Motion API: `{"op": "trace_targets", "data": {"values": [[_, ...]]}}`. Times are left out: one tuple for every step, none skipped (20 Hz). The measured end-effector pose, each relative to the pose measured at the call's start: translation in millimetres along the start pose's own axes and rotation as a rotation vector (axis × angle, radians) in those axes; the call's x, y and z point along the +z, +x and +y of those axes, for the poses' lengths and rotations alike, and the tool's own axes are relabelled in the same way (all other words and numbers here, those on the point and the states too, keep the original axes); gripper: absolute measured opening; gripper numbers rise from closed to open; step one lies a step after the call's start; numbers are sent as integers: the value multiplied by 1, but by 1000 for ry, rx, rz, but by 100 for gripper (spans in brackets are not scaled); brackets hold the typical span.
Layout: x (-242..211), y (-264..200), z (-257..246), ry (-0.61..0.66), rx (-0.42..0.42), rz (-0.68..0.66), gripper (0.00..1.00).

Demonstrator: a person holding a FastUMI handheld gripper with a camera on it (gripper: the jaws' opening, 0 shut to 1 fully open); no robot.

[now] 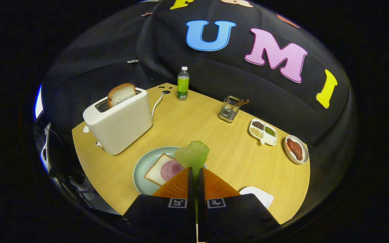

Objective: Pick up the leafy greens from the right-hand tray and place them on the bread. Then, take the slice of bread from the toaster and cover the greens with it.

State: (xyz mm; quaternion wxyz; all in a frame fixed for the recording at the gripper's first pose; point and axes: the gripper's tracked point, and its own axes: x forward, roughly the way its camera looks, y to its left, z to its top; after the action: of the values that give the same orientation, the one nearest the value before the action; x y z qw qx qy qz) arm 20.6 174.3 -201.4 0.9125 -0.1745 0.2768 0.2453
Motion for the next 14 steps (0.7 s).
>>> {"op": "trace_targets", "data": {"values": [[0, 7, 5, -19, 1, 2, 7], [-1, 16, 11, -33, 4, 5, 7], [-3, 25, 16, -43, 5, 11, 7], [-5, 33, 20, -53, 4, 23, 7], [-6, 40, 24, -59, 6, 31, 8], [-7, 48, 28, -59, 7, 42, 8], [-10, 54, 33, -49, 17, 55, 8], [-14, 58, 39, -26, 30, 75, 10], [-17, 63, 45, -2, 45, 96, 11], [-17, 65, 47, 8, 50, 106, 13], [-17, 67, 48, 11, 53, 106, 15], [-17, 69, 50, 14, 59, 107, 17], [-19, 69, 51, 20, 62, 114, 19], [-22, 70, 54, 31, 66, 128, 21]]}}
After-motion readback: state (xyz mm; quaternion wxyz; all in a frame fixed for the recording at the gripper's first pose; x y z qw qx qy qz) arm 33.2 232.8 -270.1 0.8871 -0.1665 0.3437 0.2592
